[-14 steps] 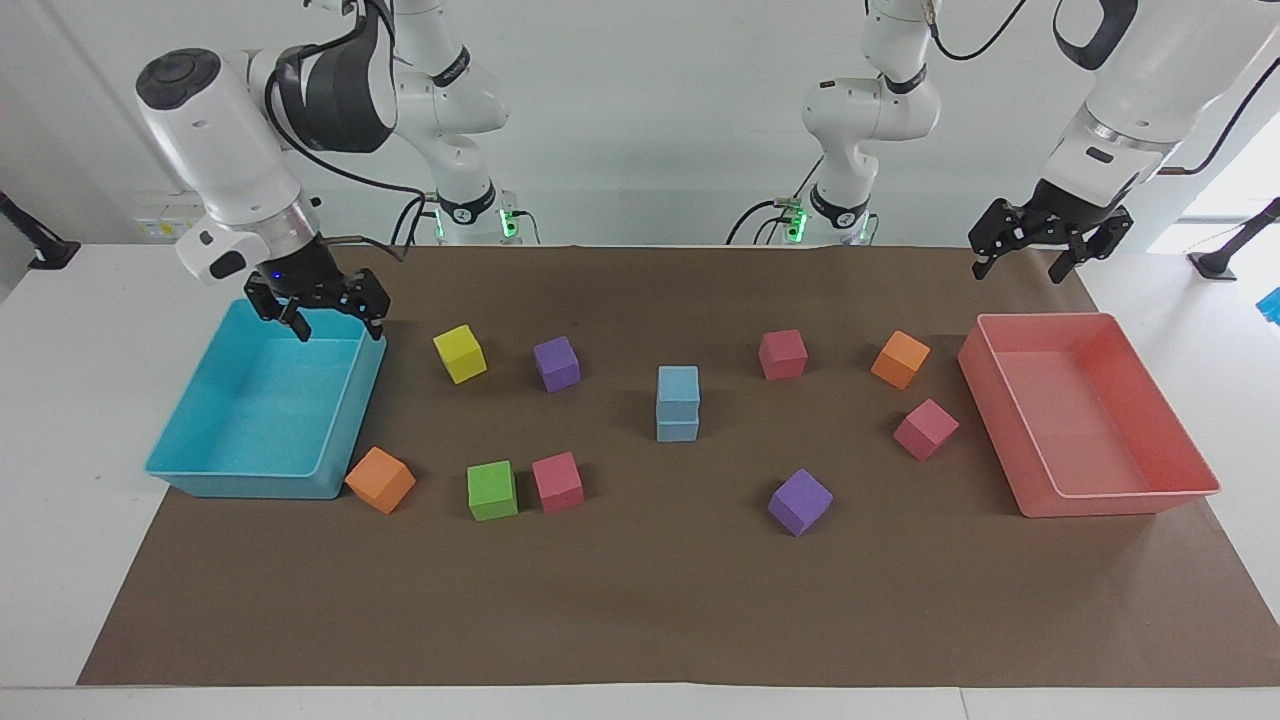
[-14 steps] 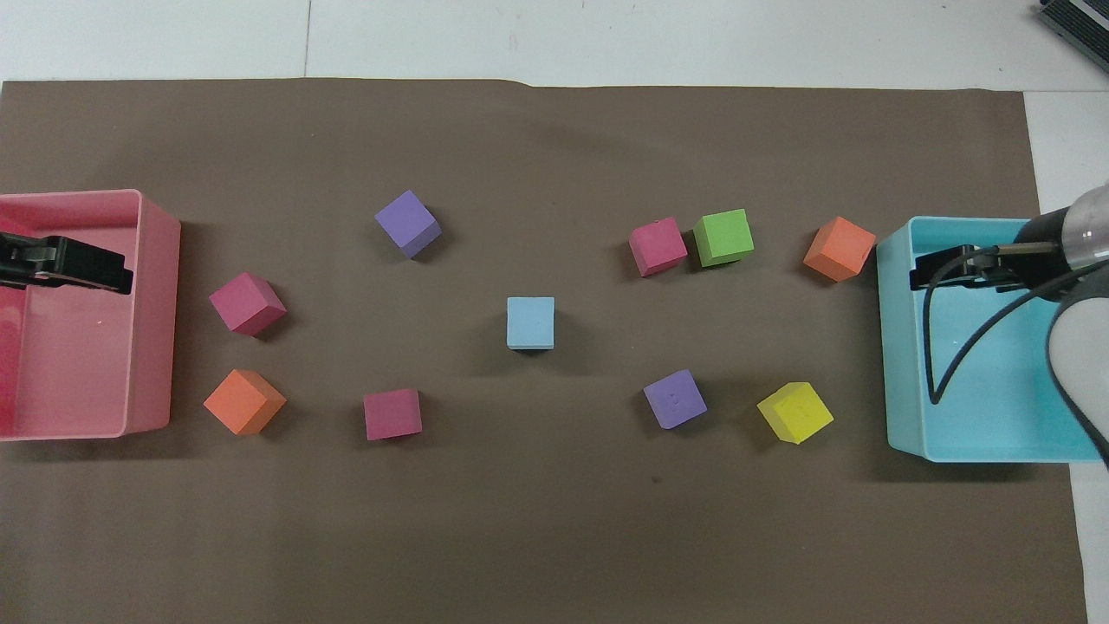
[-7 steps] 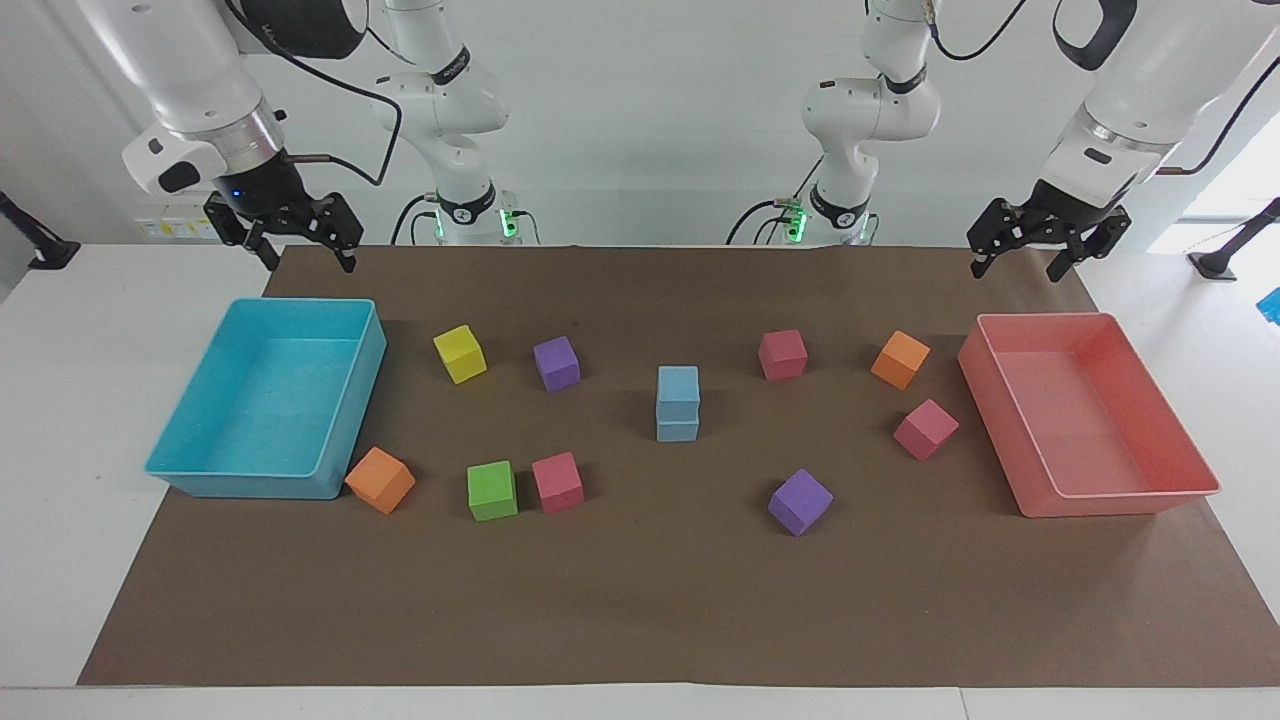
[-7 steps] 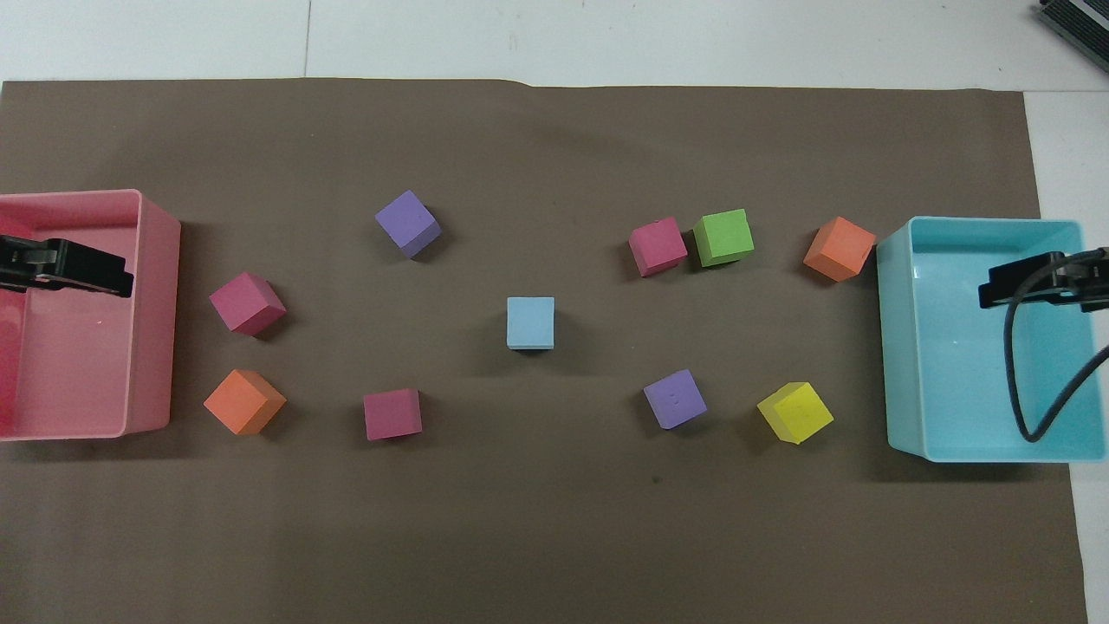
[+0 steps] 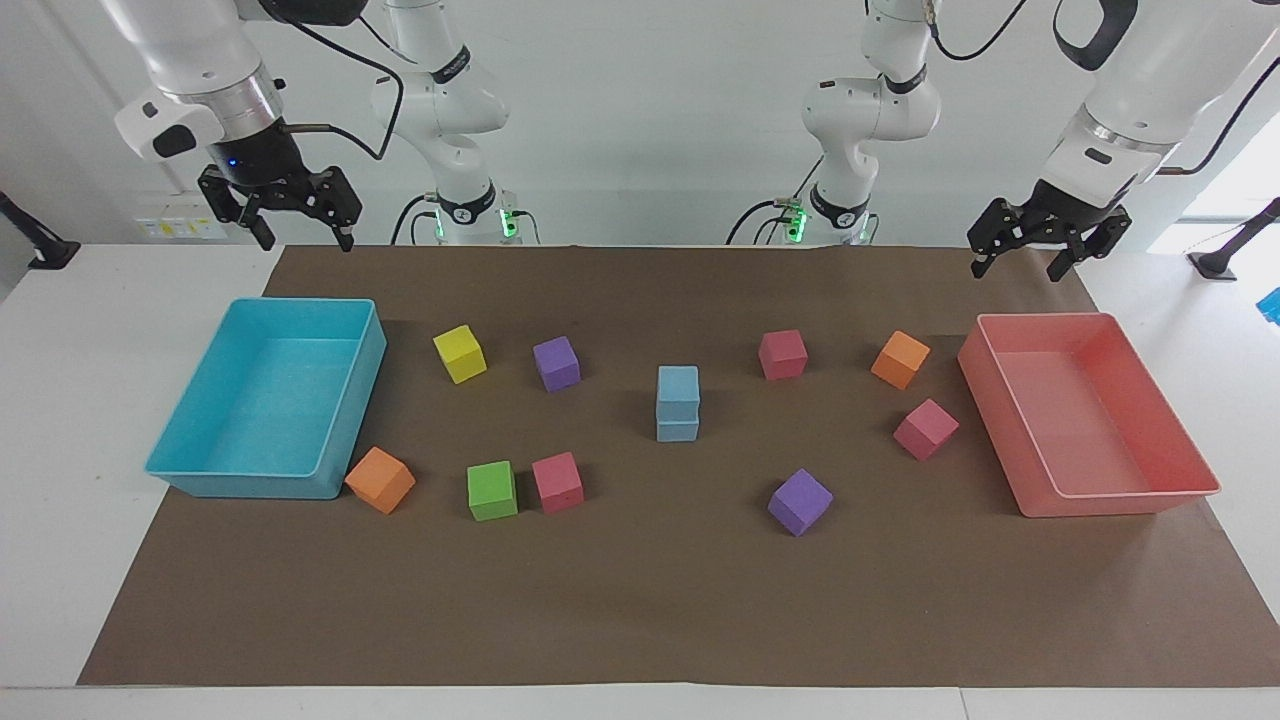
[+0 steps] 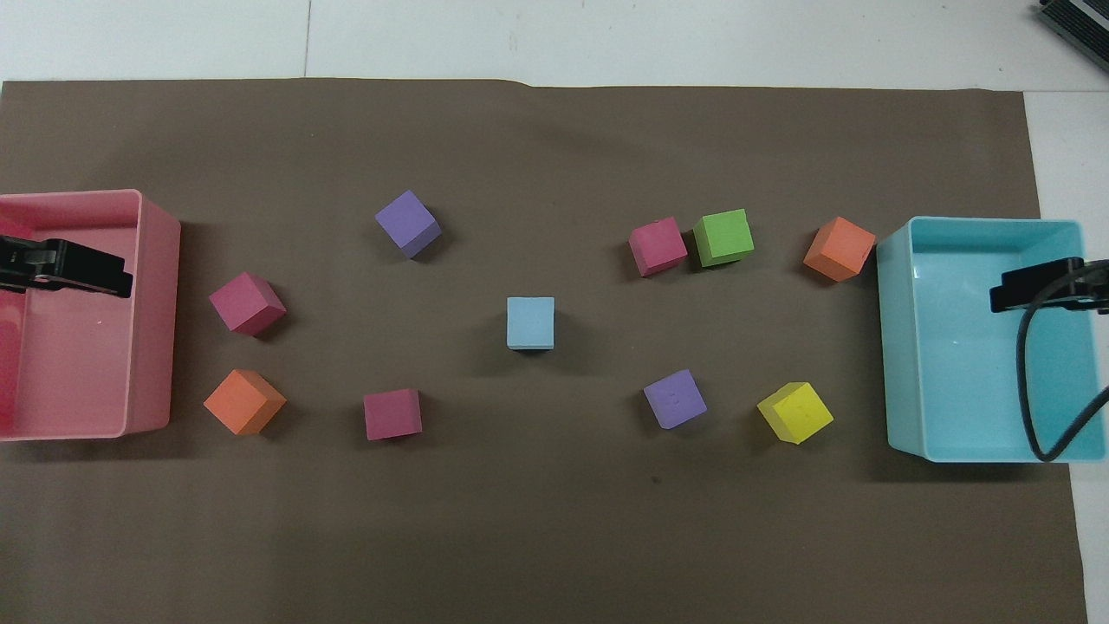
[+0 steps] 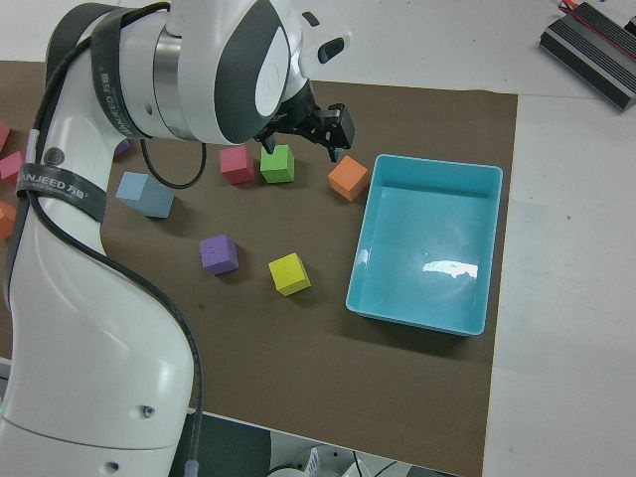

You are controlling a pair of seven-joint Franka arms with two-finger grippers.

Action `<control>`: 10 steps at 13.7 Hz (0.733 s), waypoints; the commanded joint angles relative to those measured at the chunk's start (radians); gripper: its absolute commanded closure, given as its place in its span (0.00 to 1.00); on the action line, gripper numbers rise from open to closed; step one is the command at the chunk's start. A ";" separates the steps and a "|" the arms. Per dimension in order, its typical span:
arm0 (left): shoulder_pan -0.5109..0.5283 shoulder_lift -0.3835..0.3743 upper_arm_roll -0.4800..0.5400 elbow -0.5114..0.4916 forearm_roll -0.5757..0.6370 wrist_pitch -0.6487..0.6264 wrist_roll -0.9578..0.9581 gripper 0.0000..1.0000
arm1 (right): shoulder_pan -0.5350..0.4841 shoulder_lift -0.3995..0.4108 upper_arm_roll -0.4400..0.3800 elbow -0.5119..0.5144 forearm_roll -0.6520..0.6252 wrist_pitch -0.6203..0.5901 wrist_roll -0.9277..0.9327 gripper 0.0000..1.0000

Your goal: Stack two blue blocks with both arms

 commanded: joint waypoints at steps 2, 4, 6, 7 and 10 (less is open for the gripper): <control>0.015 -0.026 -0.007 -0.027 -0.003 -0.001 0.014 0.00 | -0.011 -0.009 -0.001 0.008 -0.022 -0.008 0.015 0.00; 0.015 -0.026 -0.007 -0.027 -0.003 -0.003 0.014 0.00 | -0.010 -0.015 0.001 -0.001 -0.020 -0.005 0.020 0.00; 0.014 -0.026 -0.007 -0.027 -0.003 -0.003 0.012 0.00 | -0.010 -0.015 0.002 -0.005 -0.020 -0.002 0.020 0.00; 0.014 -0.026 -0.007 -0.027 -0.003 -0.003 0.012 0.00 | -0.005 -0.021 0.002 -0.011 -0.022 -0.005 0.020 0.00; 0.012 -0.026 -0.007 -0.027 -0.003 -0.003 0.011 0.00 | -0.005 -0.029 0.002 -0.028 -0.022 -0.001 0.018 0.00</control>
